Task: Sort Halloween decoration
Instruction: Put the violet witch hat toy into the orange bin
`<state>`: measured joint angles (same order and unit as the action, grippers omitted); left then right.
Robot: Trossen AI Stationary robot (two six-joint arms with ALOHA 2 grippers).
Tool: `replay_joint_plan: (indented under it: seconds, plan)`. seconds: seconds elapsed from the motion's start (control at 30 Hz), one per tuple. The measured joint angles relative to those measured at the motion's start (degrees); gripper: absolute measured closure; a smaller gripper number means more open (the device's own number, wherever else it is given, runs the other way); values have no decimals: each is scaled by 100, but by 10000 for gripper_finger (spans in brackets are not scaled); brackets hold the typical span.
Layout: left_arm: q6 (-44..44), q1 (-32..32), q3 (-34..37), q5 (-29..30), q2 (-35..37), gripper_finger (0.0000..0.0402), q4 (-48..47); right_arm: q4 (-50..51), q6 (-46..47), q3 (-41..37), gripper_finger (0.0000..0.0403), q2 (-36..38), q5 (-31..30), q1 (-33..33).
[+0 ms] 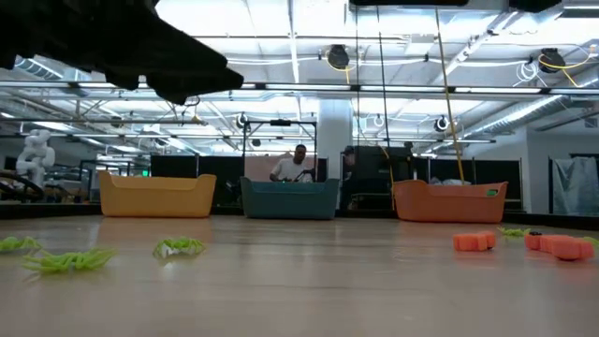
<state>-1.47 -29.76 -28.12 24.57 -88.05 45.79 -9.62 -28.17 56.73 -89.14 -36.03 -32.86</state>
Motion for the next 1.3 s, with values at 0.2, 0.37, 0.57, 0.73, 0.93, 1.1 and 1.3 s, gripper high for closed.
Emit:
replay_joint_plan:
  seconds: [0.2, 0.37, 0.57, 0.73, 0.93, 1.1, 1.3]
  plan:
    - [-99, 2, 57, 99, 0, 197, 179, 99, 50, -48, 403, 91, 144, 339]
    - [-107, 2, 57, 99, 0, 197, 150, -261, 430, -313, 403, 87, 912, 656]
    - [-114, 2, 57, 99, 0, 197, 125, -547, -216, -492, 403, 83, 1229, 730]
    - [-121, 2, 57, 99, 0, 197, 127, -556, -1684, -492, 403, 83, 1204, 769]
    - [-127, 2, 57, 99, 0, 197, 127, -561, -3327, -492, 403, 83, 1197, 854]
    - [-132, 2, 57, 99, 0, 197, 128, -646, -4017, -492, 403, 83, 1185, 919]
    - [-140, 2, 57, 99, 0, 197, 128, -652, -4155, -492, 403, 83, 1185, 957]
